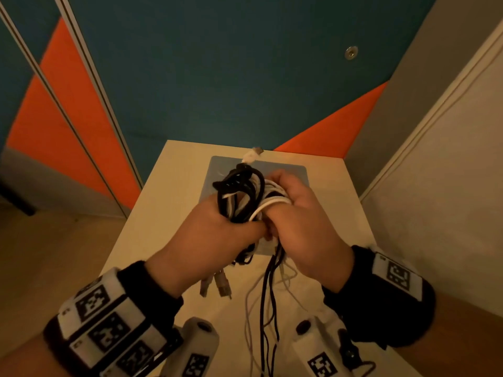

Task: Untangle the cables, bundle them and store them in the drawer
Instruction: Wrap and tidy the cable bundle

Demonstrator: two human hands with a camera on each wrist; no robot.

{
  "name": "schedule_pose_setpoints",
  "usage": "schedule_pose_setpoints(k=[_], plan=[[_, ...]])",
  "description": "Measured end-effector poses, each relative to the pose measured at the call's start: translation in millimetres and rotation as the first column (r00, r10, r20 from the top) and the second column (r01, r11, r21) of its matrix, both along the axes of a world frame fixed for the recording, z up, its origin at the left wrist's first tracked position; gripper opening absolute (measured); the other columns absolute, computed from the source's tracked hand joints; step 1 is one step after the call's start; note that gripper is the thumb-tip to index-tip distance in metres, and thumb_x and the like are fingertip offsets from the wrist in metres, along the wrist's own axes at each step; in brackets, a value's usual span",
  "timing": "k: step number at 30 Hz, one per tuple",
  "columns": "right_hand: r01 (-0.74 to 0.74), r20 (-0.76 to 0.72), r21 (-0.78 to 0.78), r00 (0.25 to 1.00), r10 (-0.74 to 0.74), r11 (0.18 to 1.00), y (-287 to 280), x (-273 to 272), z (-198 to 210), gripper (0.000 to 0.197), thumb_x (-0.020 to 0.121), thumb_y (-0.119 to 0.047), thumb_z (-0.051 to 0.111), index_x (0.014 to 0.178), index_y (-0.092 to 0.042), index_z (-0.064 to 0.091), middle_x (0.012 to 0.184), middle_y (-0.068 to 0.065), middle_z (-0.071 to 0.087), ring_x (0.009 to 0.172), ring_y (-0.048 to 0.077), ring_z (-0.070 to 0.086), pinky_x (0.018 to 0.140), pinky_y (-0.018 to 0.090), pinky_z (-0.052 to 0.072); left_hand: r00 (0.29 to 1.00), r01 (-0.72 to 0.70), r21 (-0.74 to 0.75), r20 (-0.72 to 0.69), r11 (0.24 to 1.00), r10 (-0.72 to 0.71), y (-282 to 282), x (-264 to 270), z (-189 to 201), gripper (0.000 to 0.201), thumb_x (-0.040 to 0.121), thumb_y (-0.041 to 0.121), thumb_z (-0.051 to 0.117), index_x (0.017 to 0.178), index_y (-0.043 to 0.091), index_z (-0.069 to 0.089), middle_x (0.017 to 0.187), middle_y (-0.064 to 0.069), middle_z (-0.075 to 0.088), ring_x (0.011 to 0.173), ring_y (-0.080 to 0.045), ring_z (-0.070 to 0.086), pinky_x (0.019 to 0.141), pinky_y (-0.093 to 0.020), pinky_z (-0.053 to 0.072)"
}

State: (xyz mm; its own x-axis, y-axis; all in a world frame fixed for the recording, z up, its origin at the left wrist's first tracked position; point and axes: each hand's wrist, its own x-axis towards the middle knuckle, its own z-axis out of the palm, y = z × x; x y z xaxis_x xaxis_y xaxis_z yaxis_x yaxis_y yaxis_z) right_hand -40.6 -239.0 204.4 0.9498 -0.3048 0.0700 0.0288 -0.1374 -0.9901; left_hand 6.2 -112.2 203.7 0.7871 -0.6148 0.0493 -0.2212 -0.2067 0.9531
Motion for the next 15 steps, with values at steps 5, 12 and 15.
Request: schedule_pose_setpoints(k=[5, 12, 15], plan=[[-0.054, 0.003, -0.052, 0.999, 0.054, 0.997, 0, 2, 6, 0.024, 0.089, 0.003, 0.050, 0.086, -0.021, 0.050, 0.060, -0.015, 0.049, 0.055, 0.002, 0.044, 0.053, 0.020, 0.038, 0.996, 0.030, -0.095, -0.081, 0.995, -0.038, 5, 4, 5, 0.029, 0.083, -0.006, 0.062, 0.096, 0.019, 0.070, 0.088, -0.002, 0.072, 0.081, -0.016, 0.068, 0.067, -0.020, 0.054], [-0.090, -0.078, -0.342, 0.995, 0.068, 0.936, -10, -2, 3, 0.013, 0.092, -0.004, 0.045, 0.102, -0.013, 0.046, 0.081, 0.005, 0.051, 0.065, 0.009, 0.045, 0.061, 0.026, 0.040, 0.973, 0.089, -0.004, -0.215, 0.996, -0.088, 12, -1, 7, 0.024, 0.081, 0.014, 0.076, 0.098, 0.031, 0.072, 0.094, 0.004, 0.075, 0.087, -0.011, 0.070, 0.074, -0.018, 0.055], [-0.127, -0.121, -0.337, 0.988, 0.091, 0.933, -10, -3, 1, 0.016, 0.093, -0.007, 0.045, 0.104, -0.018, 0.047, 0.087, 0.004, 0.057, 0.073, 0.011, 0.052, 0.066, 0.026, 0.043, 0.965, 0.101, 0.002, -0.243, 0.995, -0.097, 13, 1, 8, 0.024, 0.081, 0.019, 0.076, 0.100, 0.033, 0.072, 0.097, 0.008, 0.075, 0.089, -0.005, 0.070, 0.077, -0.014, 0.054]])
